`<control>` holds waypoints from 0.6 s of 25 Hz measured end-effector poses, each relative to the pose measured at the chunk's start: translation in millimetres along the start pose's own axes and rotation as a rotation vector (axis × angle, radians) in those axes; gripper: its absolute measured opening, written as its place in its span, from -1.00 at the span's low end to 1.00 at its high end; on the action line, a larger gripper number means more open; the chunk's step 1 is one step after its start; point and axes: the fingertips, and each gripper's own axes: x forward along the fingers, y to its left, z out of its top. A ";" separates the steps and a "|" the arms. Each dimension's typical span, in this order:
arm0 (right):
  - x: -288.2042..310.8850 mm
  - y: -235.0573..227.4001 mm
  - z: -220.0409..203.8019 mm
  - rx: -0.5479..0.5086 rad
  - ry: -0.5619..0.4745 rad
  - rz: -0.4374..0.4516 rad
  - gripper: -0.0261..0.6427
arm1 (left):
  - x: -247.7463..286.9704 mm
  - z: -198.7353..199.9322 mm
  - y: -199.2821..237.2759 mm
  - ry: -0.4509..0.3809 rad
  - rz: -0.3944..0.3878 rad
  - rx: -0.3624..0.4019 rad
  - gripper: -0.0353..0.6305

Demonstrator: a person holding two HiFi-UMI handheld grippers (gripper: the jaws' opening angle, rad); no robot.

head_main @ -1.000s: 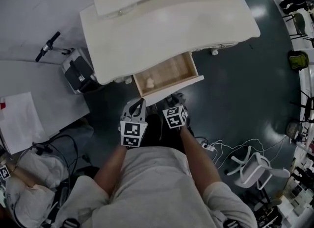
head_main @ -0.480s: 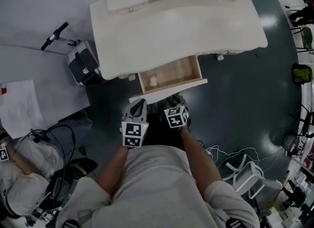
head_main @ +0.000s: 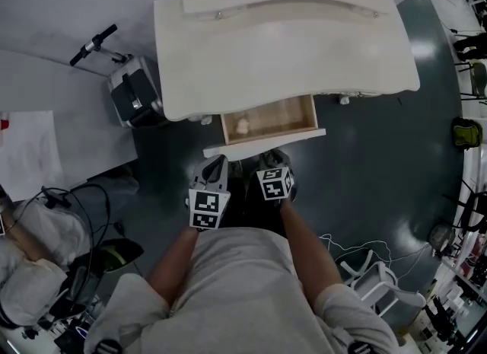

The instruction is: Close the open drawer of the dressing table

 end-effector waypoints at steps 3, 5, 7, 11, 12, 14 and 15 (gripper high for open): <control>1.7 0.1 0.4 -0.006 0.001 0.001 -0.52 | -1.2 -1.0 2.9 -0.007 0.005 0.007 -0.87; 2.0 -0.6 0.3 -0.006 0.002 -0.002 -0.52 | -1.8 -1.4 2.3 -0.013 0.007 0.010 -0.87; 0.7 -2.9 0.5 -0.004 0.000 -0.007 -0.52 | -3.0 0.2 0.5 -0.018 0.010 0.009 -0.87; 0.7 -4.4 2.9 -0.008 -0.002 -0.008 -0.52 | -6.8 1.4 4.4 -0.024 0.020 0.001 -0.87; 1.8 -4.2 4.6 -0.009 -0.002 -0.009 -0.52 | -7.5 1.2 6.9 -0.024 0.023 0.000 -0.87; 4.4 -3.2 7.8 -0.010 -0.001 -0.010 -0.52 | -8.7 0.1 12.4 -0.022 0.029 -0.003 -0.87; 5.6 -2.7 8.9 -0.011 0.000 -0.011 -0.52 | -9.2 -0.6 14.7 -0.022 0.032 -0.006 -0.87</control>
